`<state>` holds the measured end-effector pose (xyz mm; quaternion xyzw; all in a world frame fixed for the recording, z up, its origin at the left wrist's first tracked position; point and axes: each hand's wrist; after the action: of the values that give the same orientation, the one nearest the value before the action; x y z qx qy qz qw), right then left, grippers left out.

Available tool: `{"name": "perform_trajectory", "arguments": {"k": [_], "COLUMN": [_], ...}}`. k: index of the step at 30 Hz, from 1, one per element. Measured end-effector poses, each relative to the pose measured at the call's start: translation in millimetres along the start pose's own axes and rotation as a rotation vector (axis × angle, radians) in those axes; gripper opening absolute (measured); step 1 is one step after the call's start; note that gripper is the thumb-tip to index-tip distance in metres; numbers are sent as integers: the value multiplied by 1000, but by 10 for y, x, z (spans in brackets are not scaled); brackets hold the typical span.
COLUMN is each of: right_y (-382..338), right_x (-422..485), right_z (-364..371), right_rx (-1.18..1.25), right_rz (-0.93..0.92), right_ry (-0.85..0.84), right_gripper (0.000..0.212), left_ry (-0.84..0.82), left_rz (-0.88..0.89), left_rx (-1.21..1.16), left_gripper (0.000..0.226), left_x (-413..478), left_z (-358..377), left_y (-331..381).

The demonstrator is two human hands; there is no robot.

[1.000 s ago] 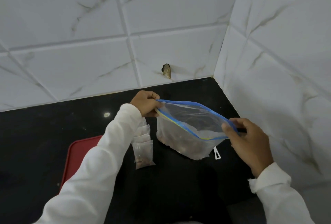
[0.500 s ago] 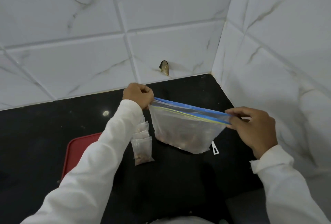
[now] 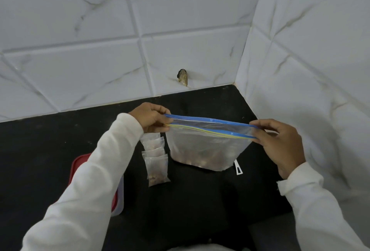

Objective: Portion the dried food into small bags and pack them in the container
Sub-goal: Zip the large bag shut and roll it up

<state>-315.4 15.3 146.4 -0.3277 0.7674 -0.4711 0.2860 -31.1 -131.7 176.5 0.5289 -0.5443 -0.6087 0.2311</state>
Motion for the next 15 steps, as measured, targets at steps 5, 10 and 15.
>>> {"name": "perform_trajectory", "arguments": {"k": [5, 10, 15], "right_y": [-48, -10, 23], "right_x": [-11, -97, -145], "right_z": [23, 57, 11], "right_rx": [-38, -111, -166], "right_rz": [-92, -185, -186], "right_ry": [110, 162, 53], "right_gripper": [24, 30, 13], "left_ry": [187, 342, 195], "left_rz": [39, 554, 520], "left_rx": [-222, 609, 674], "left_gripper": [43, 38, 26], "left_x": [90, 15, -49], "left_z": [105, 356, 309], "left_y": [-96, -275, -264]}}
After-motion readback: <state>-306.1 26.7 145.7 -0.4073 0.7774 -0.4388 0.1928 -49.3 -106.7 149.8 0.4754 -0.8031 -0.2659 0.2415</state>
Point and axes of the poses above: each hand's wrist, its own x-axis towards the middle knuckle, its own z-axis out of the palm, y = z × x, and after that the axes turned 10 degrees about z, right-handed
